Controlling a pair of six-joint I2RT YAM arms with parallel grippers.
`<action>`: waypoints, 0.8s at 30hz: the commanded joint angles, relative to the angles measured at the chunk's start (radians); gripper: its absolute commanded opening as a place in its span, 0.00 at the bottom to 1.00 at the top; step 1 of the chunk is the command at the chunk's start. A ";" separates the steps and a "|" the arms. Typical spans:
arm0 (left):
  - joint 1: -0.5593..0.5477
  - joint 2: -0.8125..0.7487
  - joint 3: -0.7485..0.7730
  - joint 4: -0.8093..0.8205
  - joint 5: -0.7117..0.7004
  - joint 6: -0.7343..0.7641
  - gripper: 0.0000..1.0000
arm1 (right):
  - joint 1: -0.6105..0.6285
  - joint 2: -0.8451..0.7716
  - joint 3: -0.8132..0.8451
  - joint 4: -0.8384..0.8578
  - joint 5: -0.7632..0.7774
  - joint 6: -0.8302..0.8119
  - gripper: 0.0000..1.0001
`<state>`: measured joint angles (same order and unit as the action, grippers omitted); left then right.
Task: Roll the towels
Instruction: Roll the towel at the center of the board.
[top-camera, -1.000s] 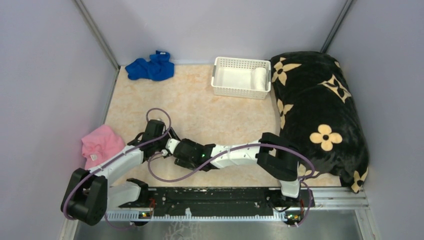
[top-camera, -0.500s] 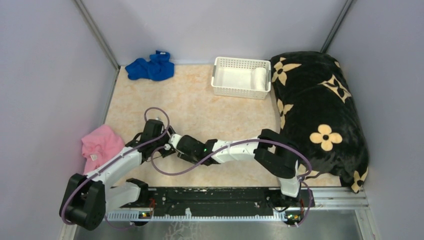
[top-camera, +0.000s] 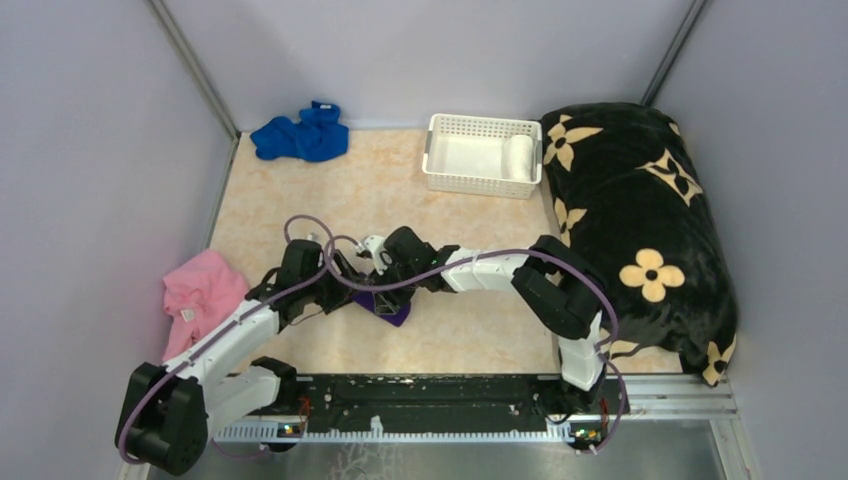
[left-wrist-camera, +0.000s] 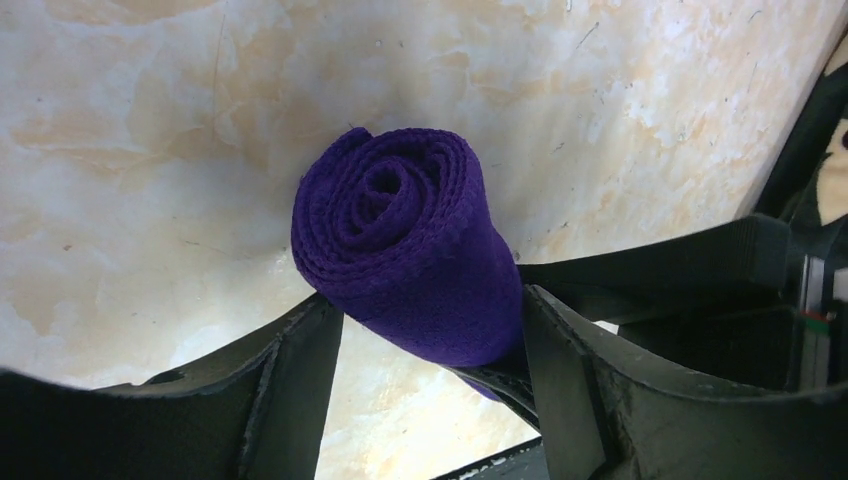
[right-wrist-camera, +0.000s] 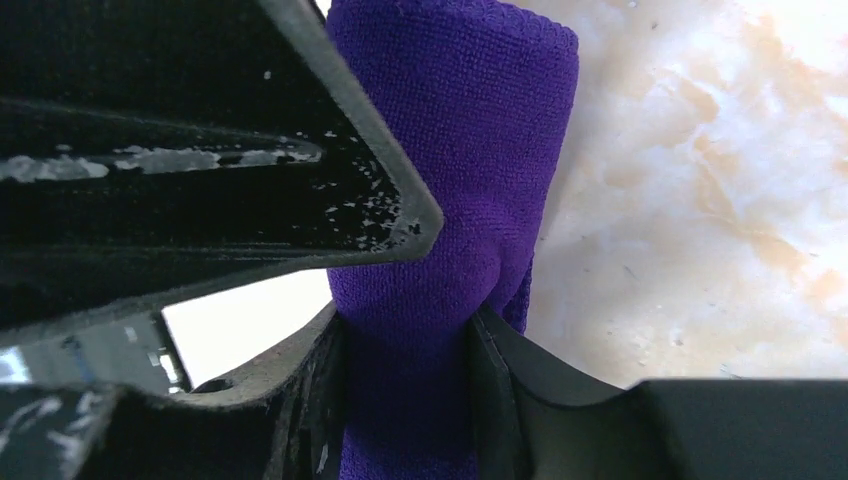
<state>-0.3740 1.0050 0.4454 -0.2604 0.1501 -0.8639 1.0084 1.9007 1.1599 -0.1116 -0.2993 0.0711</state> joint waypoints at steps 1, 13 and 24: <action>0.003 0.019 -0.032 0.043 0.022 -0.017 0.71 | -0.040 0.097 -0.081 -0.037 -0.273 0.145 0.28; 0.003 0.212 -0.051 0.091 0.023 0.018 0.64 | 0.007 0.005 -0.002 -0.181 0.043 0.097 0.55; 0.003 0.240 -0.043 0.072 0.020 0.034 0.64 | 0.187 0.047 0.169 -0.306 0.456 -0.009 0.61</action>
<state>-0.3729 1.2095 0.4271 -0.0948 0.2211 -0.8665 1.1473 1.9110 1.2530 -0.3138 0.0093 0.1059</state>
